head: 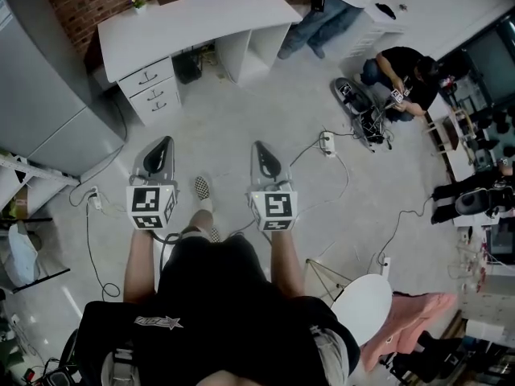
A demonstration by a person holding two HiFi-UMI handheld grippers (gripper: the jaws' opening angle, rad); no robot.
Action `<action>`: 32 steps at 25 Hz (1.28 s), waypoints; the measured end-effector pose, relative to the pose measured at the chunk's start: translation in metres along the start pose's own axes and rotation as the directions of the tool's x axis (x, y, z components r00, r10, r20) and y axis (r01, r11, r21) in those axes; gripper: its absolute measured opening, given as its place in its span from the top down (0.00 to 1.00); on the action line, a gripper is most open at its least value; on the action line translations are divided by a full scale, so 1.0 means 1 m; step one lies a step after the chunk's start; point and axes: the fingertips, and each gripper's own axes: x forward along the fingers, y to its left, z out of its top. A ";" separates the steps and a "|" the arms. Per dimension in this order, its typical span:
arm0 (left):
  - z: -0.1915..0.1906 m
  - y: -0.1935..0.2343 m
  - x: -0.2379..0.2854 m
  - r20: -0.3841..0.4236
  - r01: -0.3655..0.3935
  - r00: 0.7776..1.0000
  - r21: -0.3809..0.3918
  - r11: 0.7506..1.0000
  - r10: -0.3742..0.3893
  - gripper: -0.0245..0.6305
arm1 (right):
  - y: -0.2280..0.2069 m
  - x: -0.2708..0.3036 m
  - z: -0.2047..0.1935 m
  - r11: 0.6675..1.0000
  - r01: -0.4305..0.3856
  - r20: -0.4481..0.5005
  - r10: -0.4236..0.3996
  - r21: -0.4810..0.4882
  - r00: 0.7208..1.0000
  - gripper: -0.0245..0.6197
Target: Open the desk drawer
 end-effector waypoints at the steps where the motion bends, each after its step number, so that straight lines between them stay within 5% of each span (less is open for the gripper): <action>1: 0.000 0.004 0.008 -0.001 -0.001 1.000 -0.003 1.000 0.001 0.95 | -0.002 0.009 -0.001 1.000 -0.003 -0.003 0.003 -0.002 1.000 0.96; 8: -0.005 0.048 0.073 -0.022 -0.035 0.999 -0.031 0.999 0.035 0.95 | -0.014 0.091 -0.003 0.999 -0.043 -0.026 0.043 -0.006 0.999 0.96; 20: -0.017 0.167 0.185 -0.078 -0.169 0.984 -0.128 0.977 0.160 0.95 | 0.002 0.289 0.013 0.973 -0.225 -0.059 0.221 -0.055 0.973 0.96; 32: -0.057 0.279 0.180 -0.145 -0.369 0.927 -0.177 0.913 0.346 0.95 | 0.094 0.416 0.003 0.901 -0.431 -0.111 0.424 -0.053 0.899 0.96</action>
